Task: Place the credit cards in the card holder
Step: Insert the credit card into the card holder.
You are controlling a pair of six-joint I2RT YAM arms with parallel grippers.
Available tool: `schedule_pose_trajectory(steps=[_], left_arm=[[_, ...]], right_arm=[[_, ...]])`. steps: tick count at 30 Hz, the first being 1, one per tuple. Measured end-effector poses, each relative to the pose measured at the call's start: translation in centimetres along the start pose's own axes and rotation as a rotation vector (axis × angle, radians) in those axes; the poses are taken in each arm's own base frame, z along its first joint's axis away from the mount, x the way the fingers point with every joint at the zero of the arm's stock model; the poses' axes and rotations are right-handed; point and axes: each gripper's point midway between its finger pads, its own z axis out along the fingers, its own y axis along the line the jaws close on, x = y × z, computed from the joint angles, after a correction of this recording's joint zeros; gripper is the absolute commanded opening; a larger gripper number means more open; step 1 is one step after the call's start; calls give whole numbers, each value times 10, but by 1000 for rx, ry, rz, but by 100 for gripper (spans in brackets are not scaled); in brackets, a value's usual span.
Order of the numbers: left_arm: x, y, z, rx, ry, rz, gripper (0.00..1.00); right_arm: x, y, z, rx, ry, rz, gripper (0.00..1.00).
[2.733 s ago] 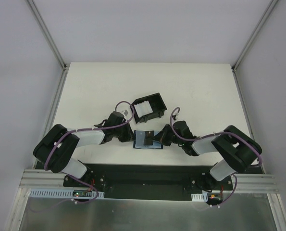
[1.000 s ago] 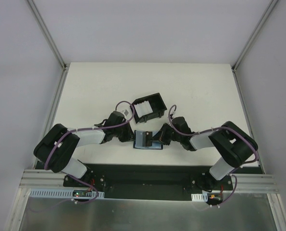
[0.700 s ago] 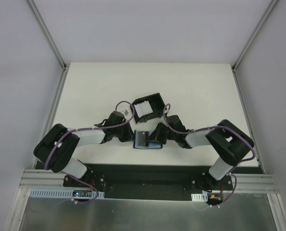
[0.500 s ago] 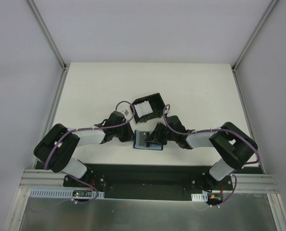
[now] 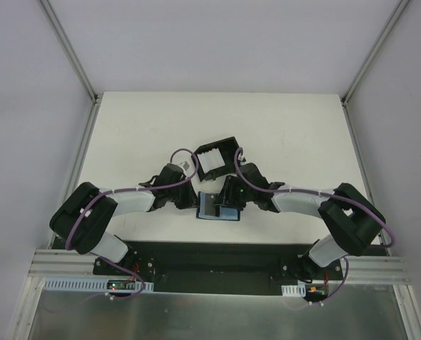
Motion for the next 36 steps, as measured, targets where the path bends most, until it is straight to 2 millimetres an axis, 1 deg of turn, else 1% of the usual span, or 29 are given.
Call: schedule_pose_trajectory(steps=[3,5,10,13,19,27,29,32,33,36], left_arm=[[0,0,0,0,0,2,0],[0,0,-1,0,-1,3,0],[0,0,-1,1,-1,3,0],[0,0,-1,0,-1,3,0],[1,1,-1,-1,0,3,0],[1,1,-1,-1,-1,3,0],[1,1,-2,-1,-1,3,0],[1,1,-2,-1,-2,4,0],[1,1,-2,0,-2,4,0],[1,1,-2,1,-3,10,0]], right_arm=[[8,-3,9,23,34,-7,43],[11,-1,13,25,48,-13,43],[13,4,17,14,61,-21,43],[16,7,19,1,76,-27,41],[16,15,23,-11,85,-57,40],[15,15,23,-16,84,-97,43],[15,15,20,-16,80,-113,44],[10,19,8,-9,52,-149,45],[6,21,2,-7,33,-165,52],[-7,29,-20,-11,-37,-209,55]])
